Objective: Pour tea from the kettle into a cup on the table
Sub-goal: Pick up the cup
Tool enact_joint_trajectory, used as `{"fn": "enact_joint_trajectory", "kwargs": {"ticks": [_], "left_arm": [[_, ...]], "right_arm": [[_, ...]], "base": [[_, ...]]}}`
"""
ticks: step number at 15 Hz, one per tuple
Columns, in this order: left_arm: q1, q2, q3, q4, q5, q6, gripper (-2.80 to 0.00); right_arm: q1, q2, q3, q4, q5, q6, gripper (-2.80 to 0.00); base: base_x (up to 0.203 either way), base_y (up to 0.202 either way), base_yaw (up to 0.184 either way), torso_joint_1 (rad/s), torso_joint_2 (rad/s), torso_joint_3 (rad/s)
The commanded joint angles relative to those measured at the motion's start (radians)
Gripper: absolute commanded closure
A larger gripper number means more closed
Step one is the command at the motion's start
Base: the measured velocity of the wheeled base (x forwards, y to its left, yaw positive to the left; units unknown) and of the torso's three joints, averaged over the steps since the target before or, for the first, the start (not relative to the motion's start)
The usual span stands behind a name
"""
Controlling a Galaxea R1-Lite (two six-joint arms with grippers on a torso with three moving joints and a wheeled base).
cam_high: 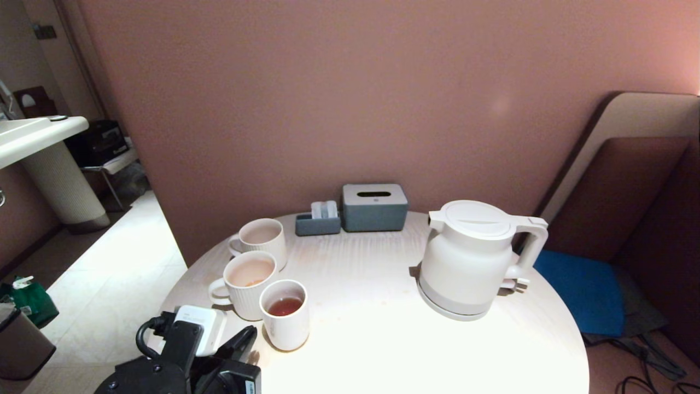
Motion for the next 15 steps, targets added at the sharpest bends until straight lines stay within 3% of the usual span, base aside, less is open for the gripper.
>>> {"fn": "enact_joint_trajectory", "kwargs": {"ticks": [1,2,3,15], "left_arm": [[-0.028,0.002,0.0,-0.007,0.003,-0.011,0.0],[-0.039,0.009,0.0,-0.007,0.004,-0.027,0.0],[-0.039,0.023,0.0,-0.009,0.004,-0.03,-2.8],[-0.035,0.083,-0.044,-0.02,0.002,-0.06,-2.8]], "right_arm": [[0.0,0.001,0.0,-0.001,0.0,0.0,0.0],[0.0,0.001,0.0,0.0,0.0,0.001,0.0],[0.001,0.001,0.0,-0.001,0.0,0.0,0.0],[0.0,0.001,0.0,0.0,0.0,0.0,0.0]], "base": [[0.0,0.0,0.0,0.0,0.0,0.0],[0.0,0.0,0.0,0.0,0.0,0.0],[0.0,0.0,0.0,0.0,0.0,0.0],[0.0,0.0,0.0,0.0,0.0,0.0]]}}
